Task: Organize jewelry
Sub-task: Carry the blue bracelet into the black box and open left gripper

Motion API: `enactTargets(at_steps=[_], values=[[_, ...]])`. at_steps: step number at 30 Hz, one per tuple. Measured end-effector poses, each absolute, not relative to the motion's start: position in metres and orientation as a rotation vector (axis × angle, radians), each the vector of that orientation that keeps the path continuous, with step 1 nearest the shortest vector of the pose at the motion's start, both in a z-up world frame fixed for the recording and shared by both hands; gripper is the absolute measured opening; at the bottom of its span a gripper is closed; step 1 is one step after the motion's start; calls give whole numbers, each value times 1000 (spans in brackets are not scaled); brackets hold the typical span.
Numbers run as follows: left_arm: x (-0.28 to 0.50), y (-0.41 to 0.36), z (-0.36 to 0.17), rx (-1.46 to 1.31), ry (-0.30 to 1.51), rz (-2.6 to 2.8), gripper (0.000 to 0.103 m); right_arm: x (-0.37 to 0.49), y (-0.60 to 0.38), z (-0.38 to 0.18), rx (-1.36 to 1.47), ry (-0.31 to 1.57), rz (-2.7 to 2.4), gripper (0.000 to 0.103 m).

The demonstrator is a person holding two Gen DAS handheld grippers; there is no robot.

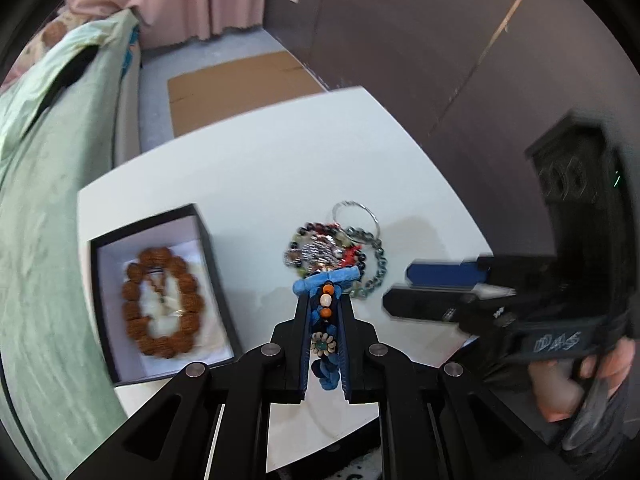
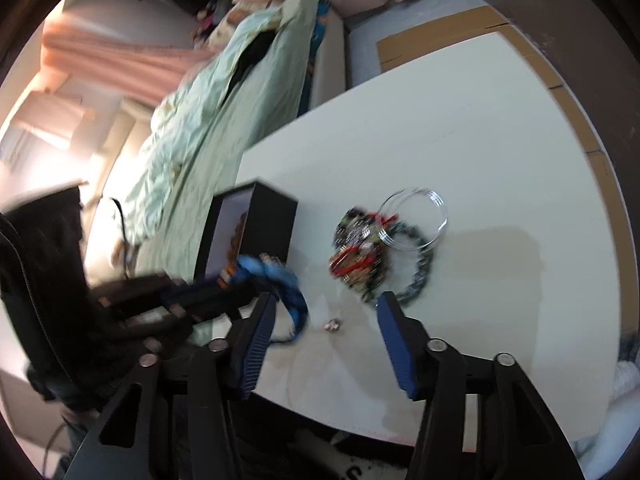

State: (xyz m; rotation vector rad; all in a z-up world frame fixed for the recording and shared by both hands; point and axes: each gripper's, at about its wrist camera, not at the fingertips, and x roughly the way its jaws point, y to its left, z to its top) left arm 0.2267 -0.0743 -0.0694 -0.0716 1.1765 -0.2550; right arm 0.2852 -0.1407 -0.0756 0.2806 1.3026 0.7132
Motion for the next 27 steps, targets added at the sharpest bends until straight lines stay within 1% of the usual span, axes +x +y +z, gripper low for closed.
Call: enactTargets(at_steps=[1, 3, 5, 9, 17, 18, 19, 20, 21, 27], values=[[227, -70, -66, -76, 1167, -244, 12, 282, -133, -78, 246, 1318, 714, 43], [224, -61, -60, -84, 1152, -223, 12, 278, -123, -83, 196, 1335, 710, 40], [219, -50, -53, -100, 1141, -209, 12, 275, -114, -86, 158, 1346, 704, 38], [211, -36, -48, -115, 1122, -189, 12, 271, -96, -96, 54, 1376, 671, 31], [194, -4, -29, -151, 1077, -161, 12, 269, -73, -111, -111, 1399, 587, 28], [193, 0, -26, -153, 1070, -158, 12, 267, -67, -114, -151, 1397, 571, 26], [192, 3, -23, -156, 1063, -156, 12, 266, -63, -116, -188, 1392, 552, 20], [191, 7, -21, -159, 1055, -152, 12, 264, -60, -115, -215, 1373, 537, 16], [190, 9, -19, -163, 1049, -149, 12, 262, -57, -115, -245, 1365, 530, 6], [187, 28, -11, -191, 1020, -130, 12, 263, -58, -97, -182, 1304, 515, 6]])
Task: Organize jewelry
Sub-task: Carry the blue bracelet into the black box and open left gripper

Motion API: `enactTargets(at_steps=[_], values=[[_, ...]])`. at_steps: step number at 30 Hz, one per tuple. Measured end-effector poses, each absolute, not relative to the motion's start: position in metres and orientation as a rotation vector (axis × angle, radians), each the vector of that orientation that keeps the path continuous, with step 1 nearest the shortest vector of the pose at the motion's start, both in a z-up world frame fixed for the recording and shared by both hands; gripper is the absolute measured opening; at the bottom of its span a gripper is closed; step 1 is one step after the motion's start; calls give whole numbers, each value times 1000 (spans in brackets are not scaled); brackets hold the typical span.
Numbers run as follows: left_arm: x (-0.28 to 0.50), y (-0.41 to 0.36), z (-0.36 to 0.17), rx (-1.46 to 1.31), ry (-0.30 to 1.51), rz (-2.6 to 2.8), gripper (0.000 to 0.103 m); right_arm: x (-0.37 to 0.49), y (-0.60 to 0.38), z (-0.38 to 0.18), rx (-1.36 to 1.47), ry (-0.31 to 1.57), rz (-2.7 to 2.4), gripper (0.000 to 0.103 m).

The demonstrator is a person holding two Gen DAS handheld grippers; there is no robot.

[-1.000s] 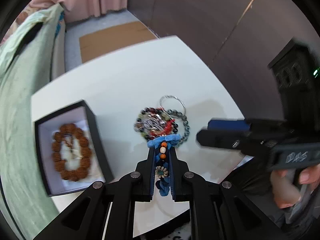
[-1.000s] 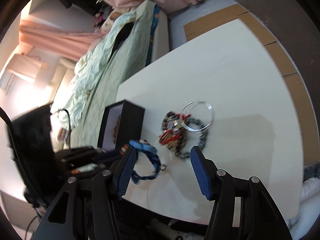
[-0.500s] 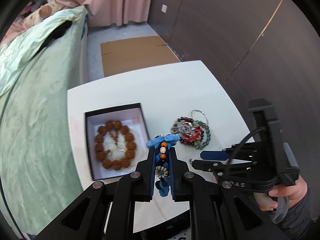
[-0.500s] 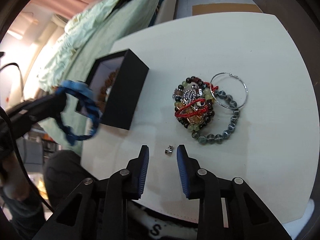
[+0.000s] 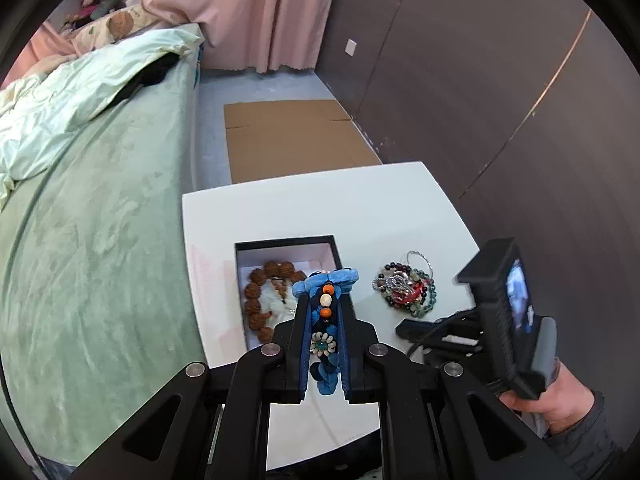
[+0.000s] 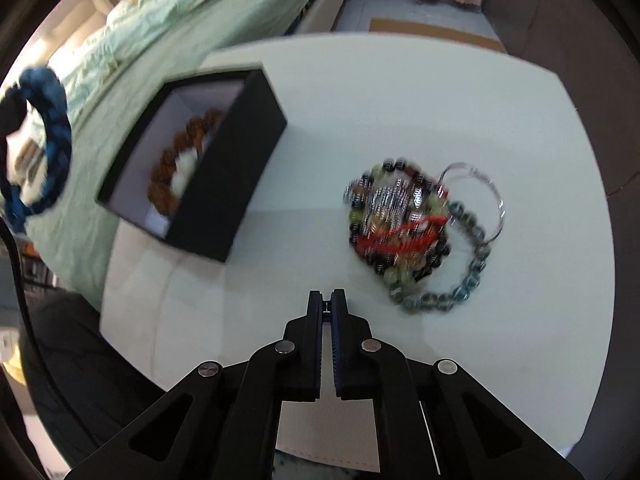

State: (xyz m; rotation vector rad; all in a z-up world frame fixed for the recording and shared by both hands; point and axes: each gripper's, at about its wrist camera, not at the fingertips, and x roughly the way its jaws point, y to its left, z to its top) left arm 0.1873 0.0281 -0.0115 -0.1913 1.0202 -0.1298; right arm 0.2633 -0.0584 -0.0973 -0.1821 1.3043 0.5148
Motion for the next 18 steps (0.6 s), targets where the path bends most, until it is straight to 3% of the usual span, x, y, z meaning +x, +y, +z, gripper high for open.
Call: enactTargets(at_steps=[12, 14, 15, 18], values=[[207, 47, -24, -265, 1020, -162, 12, 264, -58, -54, 27, 1129, 587, 6], [213, 44, -29, -278, 1035, -193, 16, 264, -58, -49, 61, 1102, 603, 6], [217, 41, -32, -274, 1047, -206, 23, 265, -56, -47, 71, 1094, 610, 6], [221, 39, -39, -260, 1049, -182, 61, 266, -55, -40, 104, 1056, 644, 6]])
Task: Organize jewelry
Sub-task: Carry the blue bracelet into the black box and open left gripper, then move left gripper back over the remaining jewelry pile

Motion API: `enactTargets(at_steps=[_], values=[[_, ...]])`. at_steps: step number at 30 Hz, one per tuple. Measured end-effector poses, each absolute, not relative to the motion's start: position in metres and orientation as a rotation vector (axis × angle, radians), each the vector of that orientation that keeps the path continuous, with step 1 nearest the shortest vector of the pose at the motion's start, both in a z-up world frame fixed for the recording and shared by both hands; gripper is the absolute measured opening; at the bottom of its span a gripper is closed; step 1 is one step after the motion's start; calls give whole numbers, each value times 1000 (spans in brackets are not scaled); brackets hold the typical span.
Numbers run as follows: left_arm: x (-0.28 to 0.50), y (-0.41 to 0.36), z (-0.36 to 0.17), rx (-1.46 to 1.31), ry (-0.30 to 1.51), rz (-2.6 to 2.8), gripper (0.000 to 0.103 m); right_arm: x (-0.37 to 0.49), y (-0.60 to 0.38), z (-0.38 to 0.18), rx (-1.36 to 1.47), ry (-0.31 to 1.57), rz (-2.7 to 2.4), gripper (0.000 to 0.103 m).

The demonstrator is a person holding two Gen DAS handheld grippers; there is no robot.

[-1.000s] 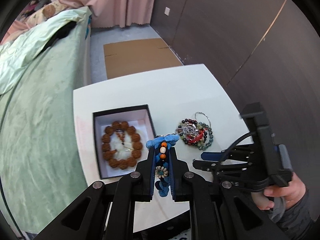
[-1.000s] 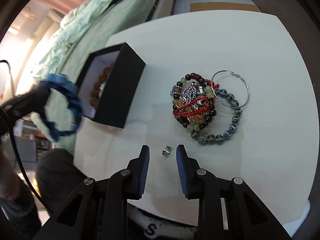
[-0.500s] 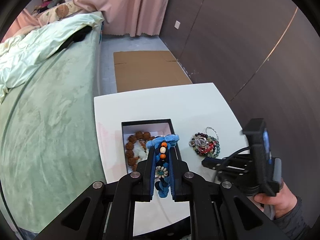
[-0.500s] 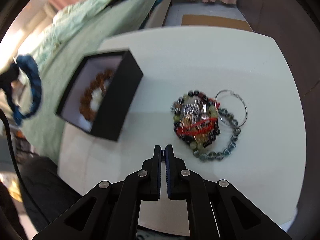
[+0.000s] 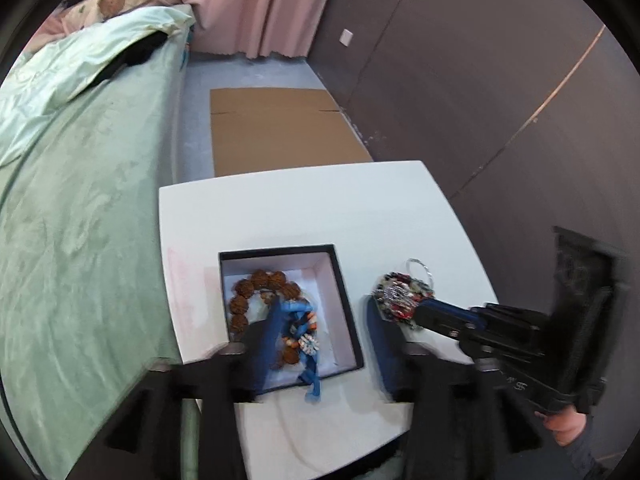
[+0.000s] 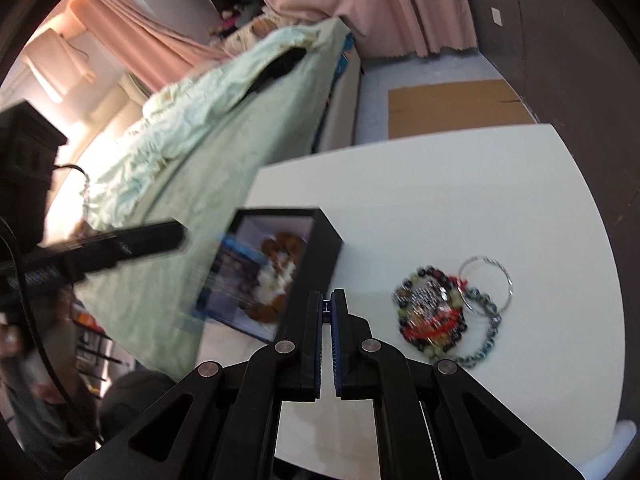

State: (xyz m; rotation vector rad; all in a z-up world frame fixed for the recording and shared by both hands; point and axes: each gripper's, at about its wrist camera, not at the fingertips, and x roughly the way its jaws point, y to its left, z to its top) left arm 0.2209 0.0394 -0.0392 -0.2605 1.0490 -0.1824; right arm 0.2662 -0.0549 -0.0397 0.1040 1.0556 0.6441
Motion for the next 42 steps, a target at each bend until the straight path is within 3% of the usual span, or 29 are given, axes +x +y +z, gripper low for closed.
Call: enactTargets(at_steps=[1, 18, 20, 21, 22, 24, 31, 42], values=[[220, 42, -40, -267, 1037, -173, 68, 266, -54, -39, 109, 1049, 653, 6], [196, 94, -38, -300, 1000, -89, 68, 279, -1, -39, 250, 1053, 794, 6], [195, 96, -38, -303, 999, -85, 68, 280, 5, -41, 263, 1077, 822, 12], [194, 96, -37, -303, 999, -85, 68, 281, 6, -42, 273, 1091, 832, 26], [194, 95, -36, -303, 998, -88, 68, 281, 6, -44, 279, 1095, 823, 49], [192, 91, -34, -298, 998, -97, 69, 280, 0, -41, 272, 1066, 786, 63], [184, 71, -22, -280, 954, -132, 91, 280, -28, -33, 274, 1021, 722, 63], [178, 36, -24, -245, 977, -169, 92, 275, -85, -19, 302, 942, 586, 63]])
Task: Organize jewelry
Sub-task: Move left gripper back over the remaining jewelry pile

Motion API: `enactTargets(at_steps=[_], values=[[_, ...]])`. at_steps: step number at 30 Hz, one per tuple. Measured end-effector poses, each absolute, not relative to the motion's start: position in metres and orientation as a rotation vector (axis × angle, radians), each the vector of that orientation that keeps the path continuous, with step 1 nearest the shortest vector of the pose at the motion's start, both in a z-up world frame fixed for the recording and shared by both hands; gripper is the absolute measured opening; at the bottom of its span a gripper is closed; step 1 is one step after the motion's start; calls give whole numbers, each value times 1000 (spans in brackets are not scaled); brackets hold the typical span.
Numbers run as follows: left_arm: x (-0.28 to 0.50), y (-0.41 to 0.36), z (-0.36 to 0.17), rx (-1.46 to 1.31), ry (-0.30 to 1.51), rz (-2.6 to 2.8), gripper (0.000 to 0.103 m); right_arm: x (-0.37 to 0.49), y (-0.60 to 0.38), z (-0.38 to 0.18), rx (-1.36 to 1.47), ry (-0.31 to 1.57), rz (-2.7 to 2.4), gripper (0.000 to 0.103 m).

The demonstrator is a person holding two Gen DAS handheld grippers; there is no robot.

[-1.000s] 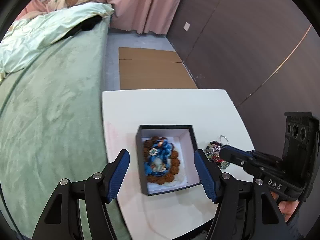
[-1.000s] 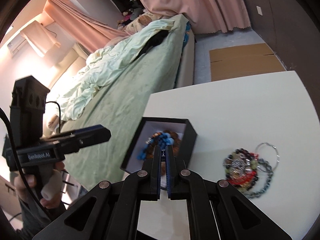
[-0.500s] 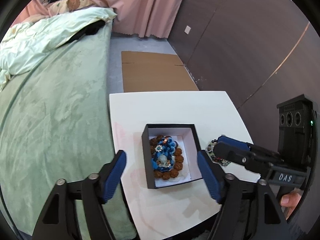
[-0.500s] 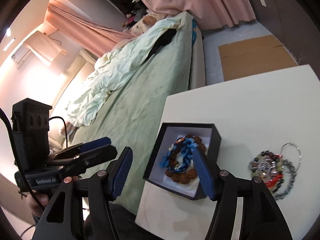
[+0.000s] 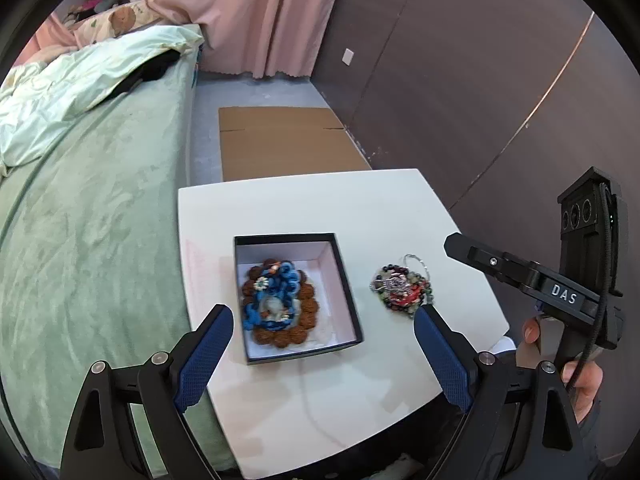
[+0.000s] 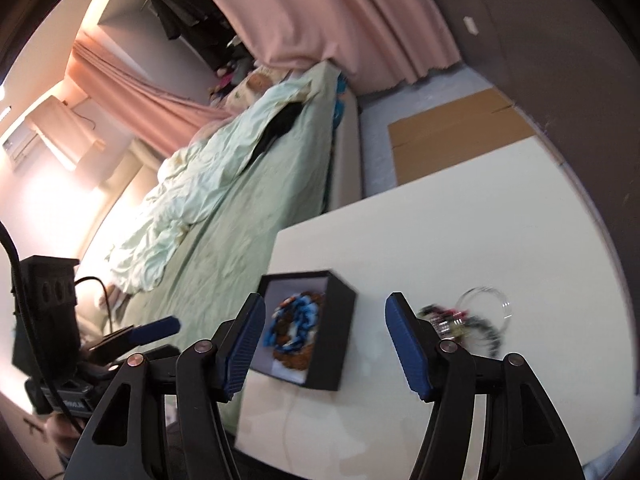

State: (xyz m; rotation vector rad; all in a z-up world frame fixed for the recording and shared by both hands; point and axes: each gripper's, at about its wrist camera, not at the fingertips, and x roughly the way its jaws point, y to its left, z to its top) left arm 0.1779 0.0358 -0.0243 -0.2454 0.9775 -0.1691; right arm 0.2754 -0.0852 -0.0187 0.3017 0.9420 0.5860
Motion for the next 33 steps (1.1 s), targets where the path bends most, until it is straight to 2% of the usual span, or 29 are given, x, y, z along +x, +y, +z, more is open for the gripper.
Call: enactTargets(at_steps=[11, 12, 13, 15, 18, 33], values=[[183, -5, -9, -212, 942, -189, 92, 270, -131, -4, 246, 843, 534, 63], [184, -9, -9, -204, 939, -189, 92, 271, -137, -4, 250, 842, 530, 65], [184, -13, -8, -197, 936, -191, 92, 272, -144, -4, 263, 848, 529, 78], [187, -21, -8, -184, 935, -191, 92, 271, -152, -2, 289, 839, 527, 90], [190, -33, -7, -175, 931, -203, 92, 272, -171, -3, 347, 845, 546, 94], [227, -81, -30, -154, 1004, -273, 92, 284, -220, -25, 430, 904, 478, 95]])
